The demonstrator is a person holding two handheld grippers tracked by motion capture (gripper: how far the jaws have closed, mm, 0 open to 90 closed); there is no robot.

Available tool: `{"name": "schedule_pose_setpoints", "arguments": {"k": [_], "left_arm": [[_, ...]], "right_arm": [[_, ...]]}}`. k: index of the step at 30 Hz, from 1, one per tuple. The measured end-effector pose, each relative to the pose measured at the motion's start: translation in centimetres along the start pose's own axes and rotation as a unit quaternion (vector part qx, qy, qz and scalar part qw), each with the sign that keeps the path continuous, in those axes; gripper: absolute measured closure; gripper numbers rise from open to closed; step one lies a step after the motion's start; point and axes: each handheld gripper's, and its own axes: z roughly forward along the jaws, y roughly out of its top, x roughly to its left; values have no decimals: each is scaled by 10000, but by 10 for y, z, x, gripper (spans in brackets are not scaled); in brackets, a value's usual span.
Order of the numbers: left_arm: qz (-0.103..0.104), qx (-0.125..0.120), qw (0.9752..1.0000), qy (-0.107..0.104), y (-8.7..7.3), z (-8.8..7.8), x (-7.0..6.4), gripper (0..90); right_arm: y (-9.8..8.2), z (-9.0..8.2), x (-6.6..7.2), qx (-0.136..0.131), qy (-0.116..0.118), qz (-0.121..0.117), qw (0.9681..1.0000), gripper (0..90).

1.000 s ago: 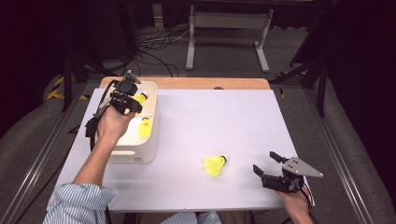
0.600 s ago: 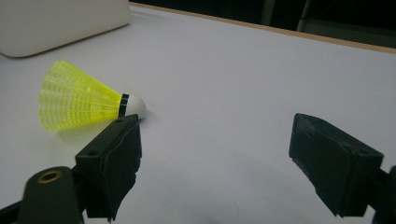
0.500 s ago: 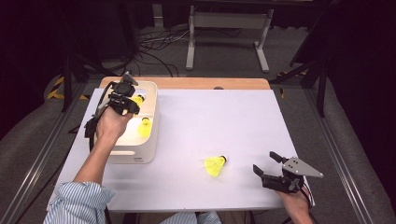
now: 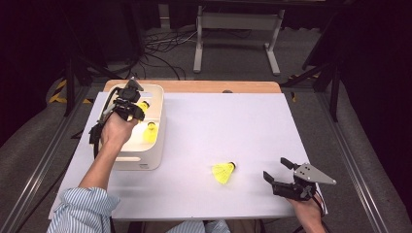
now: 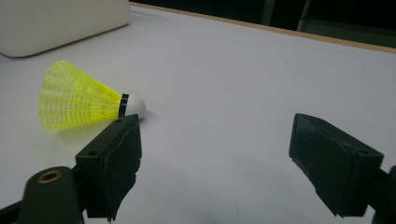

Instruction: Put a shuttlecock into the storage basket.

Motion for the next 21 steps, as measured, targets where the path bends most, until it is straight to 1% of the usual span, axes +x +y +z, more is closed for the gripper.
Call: {"name": "schedule_pose_setpoints", "arguments": {"k": [11, 21], "left_arm": [[-132, 86, 9999, 20, -2, 11, 8, 880], [-249, 254, 9994, 35, -3, 21, 14, 880]], "right_arm": [[0, 0, 0, 4, 6, -7, 10000, 176], [0, 0, 0, 7, 8, 0, 10000, 176]]}}
